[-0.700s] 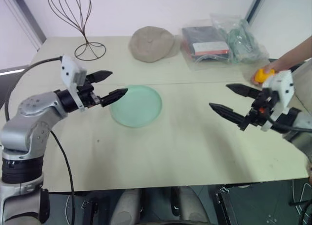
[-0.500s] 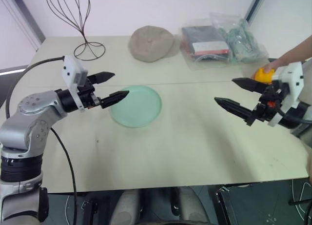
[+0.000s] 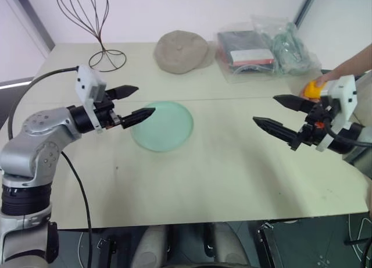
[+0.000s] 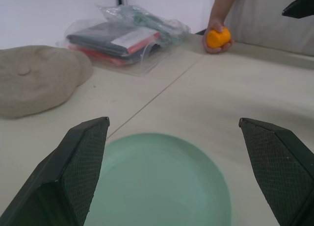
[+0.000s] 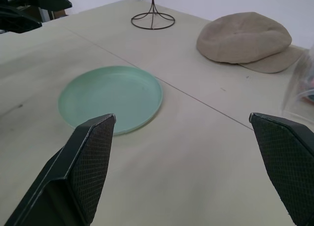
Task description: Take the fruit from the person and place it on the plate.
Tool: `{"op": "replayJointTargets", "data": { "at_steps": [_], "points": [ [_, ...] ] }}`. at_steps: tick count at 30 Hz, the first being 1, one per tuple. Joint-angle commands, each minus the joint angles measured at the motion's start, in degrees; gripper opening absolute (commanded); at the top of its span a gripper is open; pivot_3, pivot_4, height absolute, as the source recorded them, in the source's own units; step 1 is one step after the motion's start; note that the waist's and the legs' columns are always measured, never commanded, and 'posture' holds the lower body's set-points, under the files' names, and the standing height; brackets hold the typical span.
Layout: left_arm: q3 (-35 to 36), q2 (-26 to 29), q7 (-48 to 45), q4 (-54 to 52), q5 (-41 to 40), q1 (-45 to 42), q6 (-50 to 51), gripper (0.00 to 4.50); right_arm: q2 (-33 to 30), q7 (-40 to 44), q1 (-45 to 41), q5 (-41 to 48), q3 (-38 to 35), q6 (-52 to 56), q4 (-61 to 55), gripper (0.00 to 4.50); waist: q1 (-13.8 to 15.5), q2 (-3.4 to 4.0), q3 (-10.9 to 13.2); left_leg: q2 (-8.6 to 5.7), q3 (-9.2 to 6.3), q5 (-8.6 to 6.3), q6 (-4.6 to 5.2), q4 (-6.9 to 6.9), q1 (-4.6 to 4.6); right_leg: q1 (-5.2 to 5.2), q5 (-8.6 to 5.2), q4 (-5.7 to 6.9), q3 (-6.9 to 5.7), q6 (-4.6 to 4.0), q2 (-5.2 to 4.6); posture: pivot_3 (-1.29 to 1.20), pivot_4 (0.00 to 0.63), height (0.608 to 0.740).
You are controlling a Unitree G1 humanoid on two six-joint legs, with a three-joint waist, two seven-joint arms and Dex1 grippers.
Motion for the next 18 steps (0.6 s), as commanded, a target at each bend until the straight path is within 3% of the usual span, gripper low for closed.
{"op": "replayJointTargets", "data": {
  "at_steps": [1,18],
  "points": [
    [0.7,0.0,0.3,-2.2,-1.0,-0.2,-0.1,4.44,-0.5,0.1,0.2,0.7,-1.0,-0.5,-1.5,4.5,0.0,0.0,0.0,0.0,0.0,0.0,0.0,0.0,0.0,0.0,0.0,-0.01,0.0,0.0,0.0,0.0,0.15,0.74],
    [0.6,0.4,-0.2,-1.6,-1.2,-0.7,0.7,4.44,0.1,-1.6,2.5,1.4,-1.8,-0.9,-3.3,4.5,0.0,0.0,0.0,0.0,0.0,0.0,0.0,0.0,-0.02,-0.02,0.0,-0.03,0.01,-0.01,-0.02,0.0,0.15,0.74]
  ]
}}
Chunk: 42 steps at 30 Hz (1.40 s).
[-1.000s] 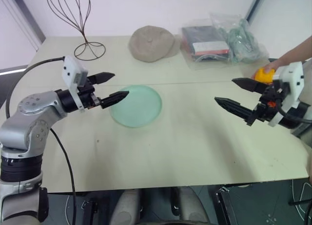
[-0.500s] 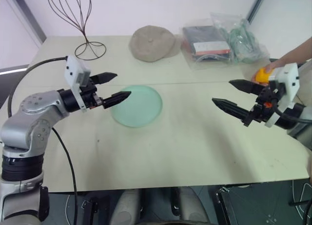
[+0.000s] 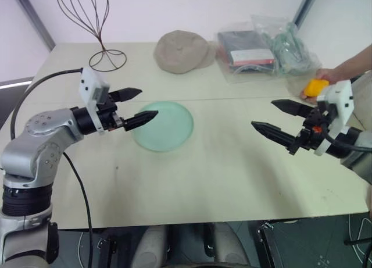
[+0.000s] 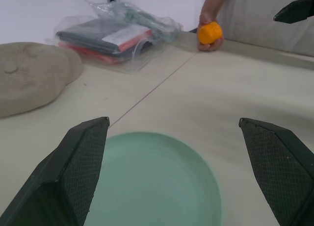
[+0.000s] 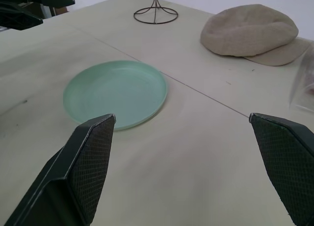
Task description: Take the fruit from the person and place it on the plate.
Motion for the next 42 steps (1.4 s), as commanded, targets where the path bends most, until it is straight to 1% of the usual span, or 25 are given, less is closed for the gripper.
{"op": "replayJointTargets", "data": {
  "at_steps": [1,10,15,21,26,32,39,42],
  "points": [
    [0.9,0.3,0.3,-0.9,-0.5,-0.7,-0.5,4.44,0.1,-0.7,0.3,0.8,-2.0,-0.9,-2.0,4.5,0.0,0.0,0.0,0.0,0.0,0.0,0.0,0.0,0.0,0.0,0.0,0.0,0.0,0.0,0.0,0.0,0.15,0.74],
    [0.4,-0.6,0.8,-0.7,-0.2,-1.0,-1.1,4.44,1.1,-4.4,0.6,1.5,-2.3,-1.0,-3.6,4.5,0.0,0.0,0.0,0.0,0.0,0.0,0.0,0.0,-0.01,-0.01,0.0,0.0,0.01,0.0,-0.01,0.0,0.15,0.74],
    [-0.2,-1.7,1.5,0.3,1.1,-1.8,-2.6,4.44,3.4,-10.6,-3.2,2.9,-0.5,0.0,-4.0,4.5,0.0,0.01,0.0,0.0,0.0,0.0,0.0,0.0,-0.02,-0.02,0.0,0.0,0.02,0.0,-0.01,0.0,0.15,0.74],
    [0.1,-5.0,6.1,2.5,1.7,-6.7,-2.7,4.44,4.6,-13.2,-5.4,3.1,2.4,-0.1,-4.7,4.5,0.1,-0.03,0.0,0.0,-0.03,0.0,0.0,-0.02,-0.05,-0.04,0.0,-0.01,-0.02,-0.01,0.0,0.0,0.15,0.74],
    [-0.4,-5.5,6.6,3.1,2.4,-8.2,-3.3,4.44,7.9,-19.0,-10.3,8.1,5.5,2.1,-4.7,4.5,-0.3,-0.03,0.0,0.0,0.0,0.0,0.0,-0.02,-0.06,-0.06,0.01,-0.05,0.01,0.01,0.02,0.0,0.15,0.74],
    [-0.8,-6.0,6.2,4.8,3.8,-8.4,-5.0,4.44,14.0,-28.9,-18.5,8.3,12.6,4.4,-4.7,4.5,-0.3,-0.01,0.0,0.01,-0.02,0.0,0.0,-0.1,-0.06,-0.14,0.01,0.01,0.0,0.01,0.04,0.0,0.15,0.74],
    [-0.5,-5.7,5.6,6.2,5.1,-7.8,-6.7,4.44,18.9,-33.7,-25.3,6.7,17.4,5.5,-2.3,4.5,-0.1,-0.01,0.0,-0.01,-0.02,0.0,0.0,-0.1,-0.1,-0.15,0.02,-0.01,-0.01,0.0,0.0,0.0,0.15,0.74],
    [-0.1,-5.5,5.6,6.7,5.5,-7.6,-7.1,4.44,20.5,-35.0,-27.7,6.2,18.4,6.0,-1.1,4.5,-0.2,-0.01,0.0,-0.01,-0.02,0.0,0.0,-0.11,-0.1,-0.16,0.02,-0.01,-0.01,0.0,-0.01,0.0,0.15,0.74]
  ]
}}
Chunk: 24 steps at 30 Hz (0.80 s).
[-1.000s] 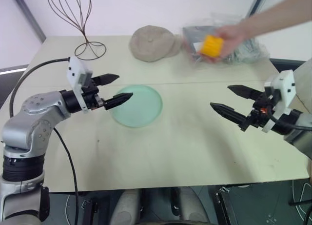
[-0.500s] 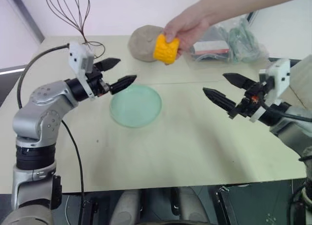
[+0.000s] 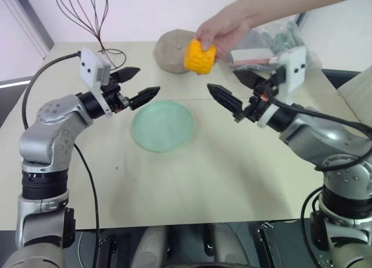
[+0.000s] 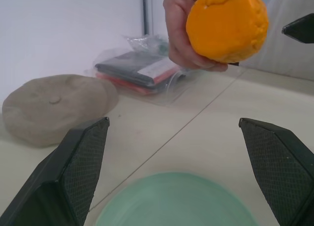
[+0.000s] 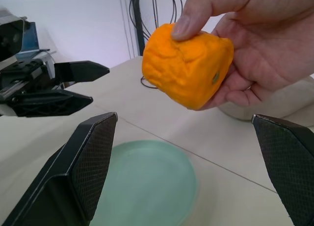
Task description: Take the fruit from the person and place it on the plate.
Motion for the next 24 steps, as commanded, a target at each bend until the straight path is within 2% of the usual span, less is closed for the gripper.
{"op": "replayJointTargets", "data": {
  "at_steps": [1,10,24],
  "points": [
    [1.1,0.7,-0.1,-0.2,0.6,-0.2,-1.9,4.44,1.7,-1.9,-3.5,-0.8,0.2,0.0,0.6,4.5,-0.1,0.01,0.0,0.0,0.0,0.0,0.0,-0.01,0.0,-0.01,0.0,0.0,0.0,0.0,0.0,0.0,0.15,0.74],
    [1.3,0.4,1.2,-0.7,1.2,0.4,-2.5,4.44,7.7,-5.5,-10.4,-3.2,1.0,1.4,7.9,4.5,-0.3,0.02,0.0,0.0,0.01,0.0,0.0,-0.07,-0.01,-0.06,0.01,0.02,0.01,0.0,-0.01,0.0,0.15,0.74],
    [2.2,1.2,2.6,-1.9,1.5,1.6,-2.7,4.44,12.4,-4.0,-13.6,-6.4,2.8,3.1,10.7,4.5,-1.4,0.02,0.0,-0.01,0.01,0.0,0.0,-0.31,-0.02,-0.2,0.03,0.05,0.01,0.03,-0.01,0.0,0.15,0.74]
  ]
}}
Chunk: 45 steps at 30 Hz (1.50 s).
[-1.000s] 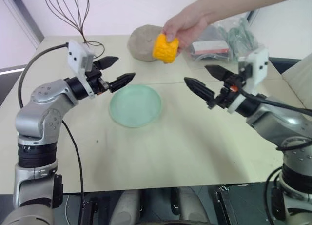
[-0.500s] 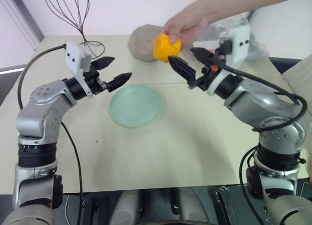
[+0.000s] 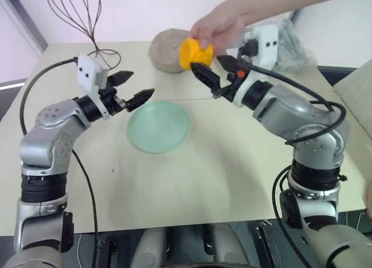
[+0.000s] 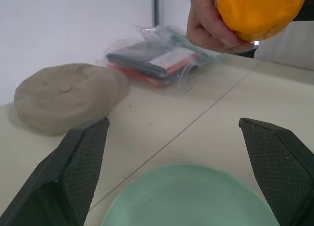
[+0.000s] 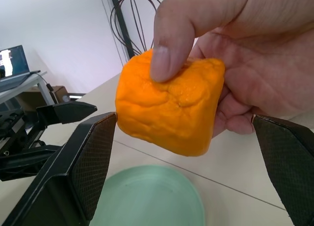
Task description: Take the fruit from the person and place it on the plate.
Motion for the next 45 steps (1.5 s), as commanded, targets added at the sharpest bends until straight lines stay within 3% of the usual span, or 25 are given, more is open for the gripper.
{"op": "replayJointTargets", "data": {
  "at_steps": [1,19,22,24,26,37,45],
  "points": [
    [1.7,0.9,0.6,-2.5,0.0,-0.4,-0.9,4.44,1.4,0.5,-2.3,-0.4,0.1,0.2,-0.8,4.5,0.0,0.0,0.0,0.0,0.0,0.0,0.0,-0.03,0.0,-0.02,0.0,0.0,0.0,0.01,0.0,0.0,0.15,0.74],
    [2.9,1.6,2.8,-3.9,0.5,1.1,-1.2,4.44,5.6,6.9,-4.9,-12.2,3.9,-5.7,7.6,4.5,-0.1,0.0,0.0,-0.04,0.09,0.08,-0.13,-0.48,0.0,-0.29,0.06,0.02,0.0,0.11,0.06,0.0,0.15,0.74],
    [3.1,1.6,3.0,-4.2,0.5,1.4,-1.1,4.5,6.4,7.5,-5.3,-13.5,3.6,-6.1,7.9,3.61,-0.2,0.0,0.0,-0.04,0.09,0.08,-0.14,-0.48,0.0,-0.31,0.06,0.03,0.01,0.1,0.07,0.0,0.15,0.74],
    [3.1,1.7,3.2,-4.4,0.5,1.5,-1.1,4.5,6.9,7.8,-5.4,-14.2,3.4,-6.2,7.9,2.66,-0.1,0.0,0.0,-0.04,0.09,0.09,-0.14,-0.48,0.0,-0.31,0.06,0.04,0.01,0.11,0.07,0.0,0.15,0.74],
    [3.1,1.7,3.3,-4.5,0.4,1.7,-1.1,4.5,7.3,7.9,-5.5,-14.8,3.2,-6.1,7.8,2.33,-0.1,0.0,0.0,-0.04,0.09,0.1,-0.16,-0.48,0.0,-0.31,0.06,0.04,0.01,0.11,0.07,0.0,0.15,0.74],
    [2.6,1.8,2.7,-4.2,-0.4,2.0,0.0,4.5,7.2,9.4,-5.1,-13.1,1.1,-1.3,5.2,2.33,-0.2,0.0,0.0,-0.04,0.09,0.11,-0.19,-0.5,0.0,-0.33,0.06,0.06,0.01,0.11,0.07,0.0,0.15,0.74],
    [3.9,4.9,-0.4,-6.5,-3.2,7.2,4.4,4.5,5.7,11.8,-0.9,-12.4,2.9,4.7,3.1,2.33,-0.2,0.01,0.0,-0.04,0.09,0.11,-0.19,-0.52,0.0,-0.34,0.05,0.06,0.02,0.09,0.06,0.0,0.15,0.74]
  ]
}}
